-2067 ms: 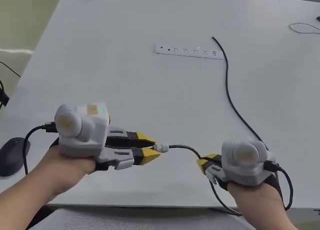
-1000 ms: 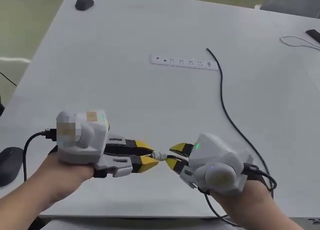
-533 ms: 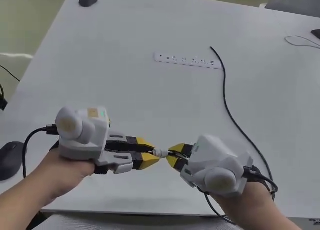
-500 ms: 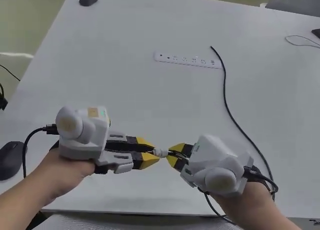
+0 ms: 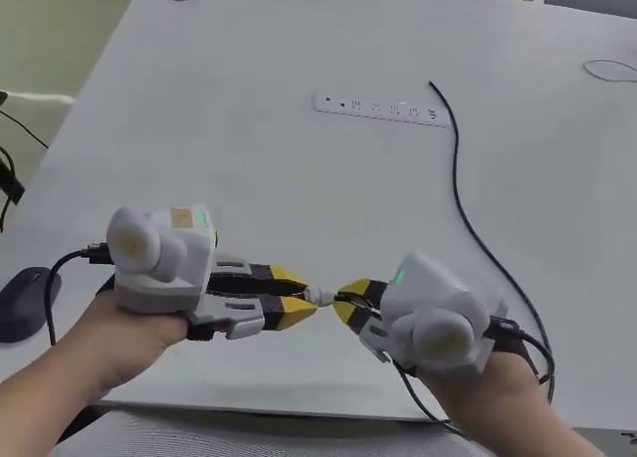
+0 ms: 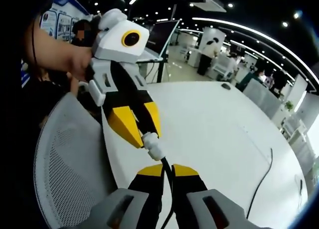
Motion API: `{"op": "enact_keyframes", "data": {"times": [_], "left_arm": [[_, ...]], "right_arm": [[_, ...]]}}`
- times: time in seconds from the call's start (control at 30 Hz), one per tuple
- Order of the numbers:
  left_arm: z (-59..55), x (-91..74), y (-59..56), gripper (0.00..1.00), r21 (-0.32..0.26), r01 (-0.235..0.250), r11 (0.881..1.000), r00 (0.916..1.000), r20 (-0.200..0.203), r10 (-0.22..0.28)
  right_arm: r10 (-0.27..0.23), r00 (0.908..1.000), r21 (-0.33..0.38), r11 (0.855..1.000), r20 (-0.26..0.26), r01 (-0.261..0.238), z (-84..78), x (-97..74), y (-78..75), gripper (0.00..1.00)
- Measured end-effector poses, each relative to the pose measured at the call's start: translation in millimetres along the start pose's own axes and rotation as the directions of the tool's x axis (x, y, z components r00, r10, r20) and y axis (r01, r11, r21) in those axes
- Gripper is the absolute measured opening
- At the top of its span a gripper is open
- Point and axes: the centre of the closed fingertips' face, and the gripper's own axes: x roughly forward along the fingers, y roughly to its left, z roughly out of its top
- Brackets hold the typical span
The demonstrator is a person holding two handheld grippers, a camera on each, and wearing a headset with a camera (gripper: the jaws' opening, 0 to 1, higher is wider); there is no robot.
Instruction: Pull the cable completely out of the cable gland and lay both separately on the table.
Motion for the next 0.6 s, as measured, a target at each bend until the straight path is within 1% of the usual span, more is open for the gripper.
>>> {"op": "enact_keyframes", "data": {"times": [0.03,0.07,0.17,0.27,0.33,0.4,0.43,0.5,0.6], "left_arm": [[2.3,-0.6,0.0,0.15,0.016,-0.003,1.0,1.0,0.006,0.003],[2.7,-0.8,-0.3,0.15,0.015,-0.003,1.0,1.0,0.005,0.003],[3.5,0.2,-0.1,0.15,0.015,-0.002,1.0,1.0,0.009,0.002],[4.0,1.8,0.0,0.15,0.02,-0.002,1.0,0.9999,0.011,0.002],[4.6,2.4,0.8,0.15,0.02,-0.005,1.0,0.9999,0.011,0.005],[4.7,2.5,1.3,0.15,0.019,-0.01,1.0,0.9999,0.009,0.01],[4.7,2.3,1.4,0.15,0.02,-0.011,1.0,0.9999,0.01,0.011],[4.0,1.3,1.7,0.15,0.018,-0.011,1.0,0.9999,0.008,0.011],[3.6,-0.2,1.9,0.15,0.02,-0.011,1.0,0.9999,0.004,0.011]], "right_arm": [[-0.01,1.0,-0.001,1.0,-0.002,0.01,-0.1,-0.6,-1.1,0.0],[-0.013,0.9999,0.002,1.0,-0.003,0.013,-0.1,-1.0,-1.4,0.0],[-0.021,0.9998,0.039,0.999,0.0,0.021,-1.1,-2.0,-3.8,0.0],[-0.025,0.9997,0.052,0.998,0.002,0.025,-1.8,-2.2,-5.1,0.0],[-0.034,0.9994,0.061,0.998,-0.007,0.035,-4.7,-2.1,-8.2,0.0],[-0.038,0.9988,0.067,0.997,-0.031,0.04,-11.5,-1.5,-11.0,0.0],[-0.041,0.9987,0.065,0.997,-0.032,0.043,-13.0,-1.6,-12.0,0.0],[-0.04,0.9986,0.092,0.995,-0.035,0.043,-17.8,-3.0,-14.0,0.0],[-0.05,0.9979,0.155,0.986,-0.042,0.056,-26.4,-3.7,-18.0,0.0]]}}
